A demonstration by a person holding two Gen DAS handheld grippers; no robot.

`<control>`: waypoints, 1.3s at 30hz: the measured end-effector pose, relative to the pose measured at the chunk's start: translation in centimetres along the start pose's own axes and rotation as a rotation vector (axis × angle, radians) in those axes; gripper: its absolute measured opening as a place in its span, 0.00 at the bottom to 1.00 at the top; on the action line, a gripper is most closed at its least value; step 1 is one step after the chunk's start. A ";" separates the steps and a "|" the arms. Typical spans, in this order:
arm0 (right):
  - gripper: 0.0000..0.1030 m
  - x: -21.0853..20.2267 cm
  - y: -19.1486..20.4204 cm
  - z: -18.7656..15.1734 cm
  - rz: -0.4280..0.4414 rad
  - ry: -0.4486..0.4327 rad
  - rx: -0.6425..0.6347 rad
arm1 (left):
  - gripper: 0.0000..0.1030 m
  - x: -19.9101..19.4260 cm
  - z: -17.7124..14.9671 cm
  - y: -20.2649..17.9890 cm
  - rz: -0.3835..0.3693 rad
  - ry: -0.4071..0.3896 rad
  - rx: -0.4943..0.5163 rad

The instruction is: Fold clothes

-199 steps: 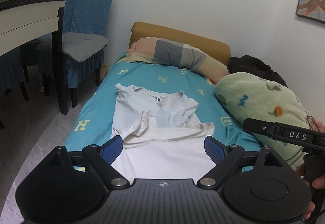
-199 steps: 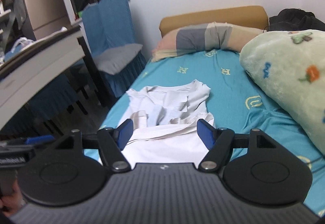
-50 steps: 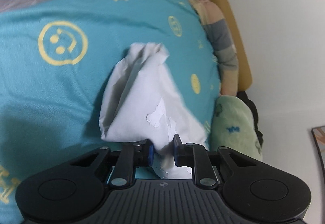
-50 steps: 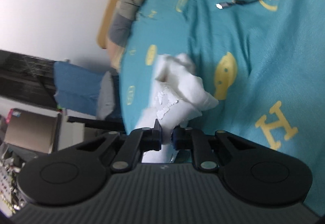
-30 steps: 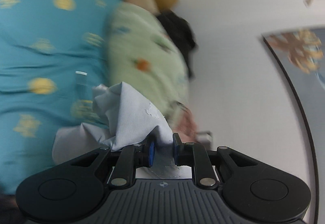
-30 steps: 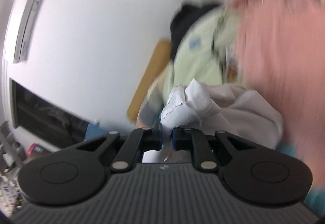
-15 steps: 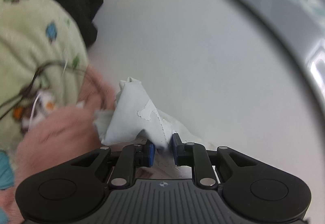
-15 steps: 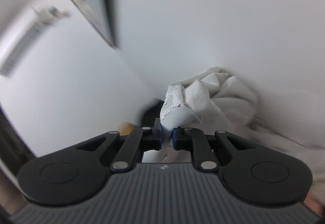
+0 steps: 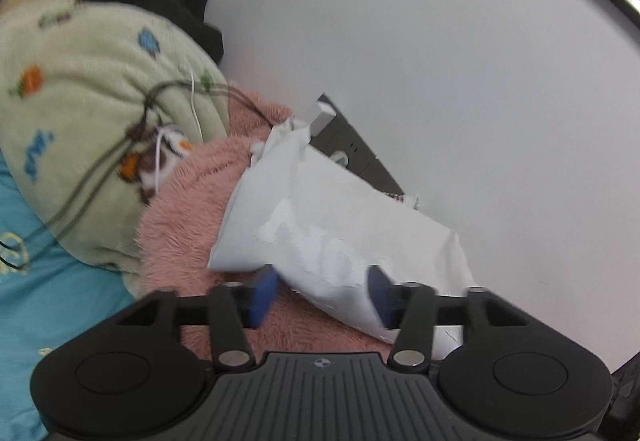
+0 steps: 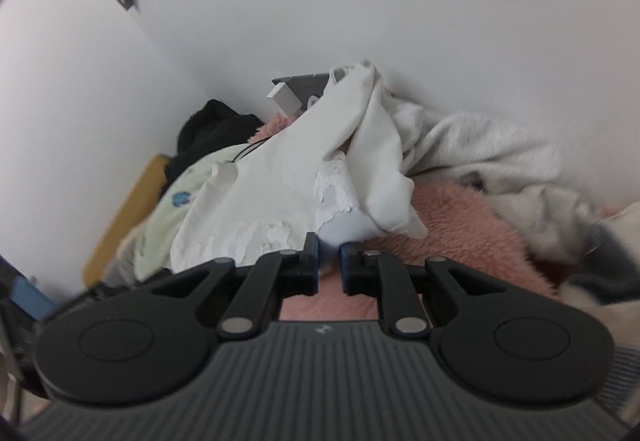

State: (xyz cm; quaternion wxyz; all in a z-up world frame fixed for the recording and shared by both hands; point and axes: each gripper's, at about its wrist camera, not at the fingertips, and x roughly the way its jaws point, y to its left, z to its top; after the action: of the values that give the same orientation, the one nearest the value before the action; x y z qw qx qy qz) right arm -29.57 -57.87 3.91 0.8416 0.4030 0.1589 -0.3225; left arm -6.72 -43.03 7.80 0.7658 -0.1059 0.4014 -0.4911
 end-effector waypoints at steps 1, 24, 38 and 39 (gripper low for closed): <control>0.15 -0.9 0.4 0.0 -0.004 -0.006 -0.024 | 0.60 -1.2 0.1 -0.8 0.011 -0.010 0.021; 0.80 -18.2 8.9 -7.6 0.024 -0.313 -0.467 | 1.00 -22.6 -9.7 -9.2 0.161 -0.350 0.404; 0.80 -19.5 9.0 -13.2 0.058 -0.359 -0.517 | 1.00 -28.9 -16.6 -9.7 0.216 -0.503 0.454; 0.80 -19.5 8.9 -13.5 0.061 -0.360 -0.517 | 1.00 -28.9 -16.7 -9.6 0.226 -0.501 0.455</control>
State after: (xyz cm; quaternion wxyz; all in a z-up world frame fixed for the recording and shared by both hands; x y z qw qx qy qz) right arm -38.15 -35.05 10.94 0.9401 0.1169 0.0721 -0.3120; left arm -30.78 -19.74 16.97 0.8938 -0.0046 0.0906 -0.4391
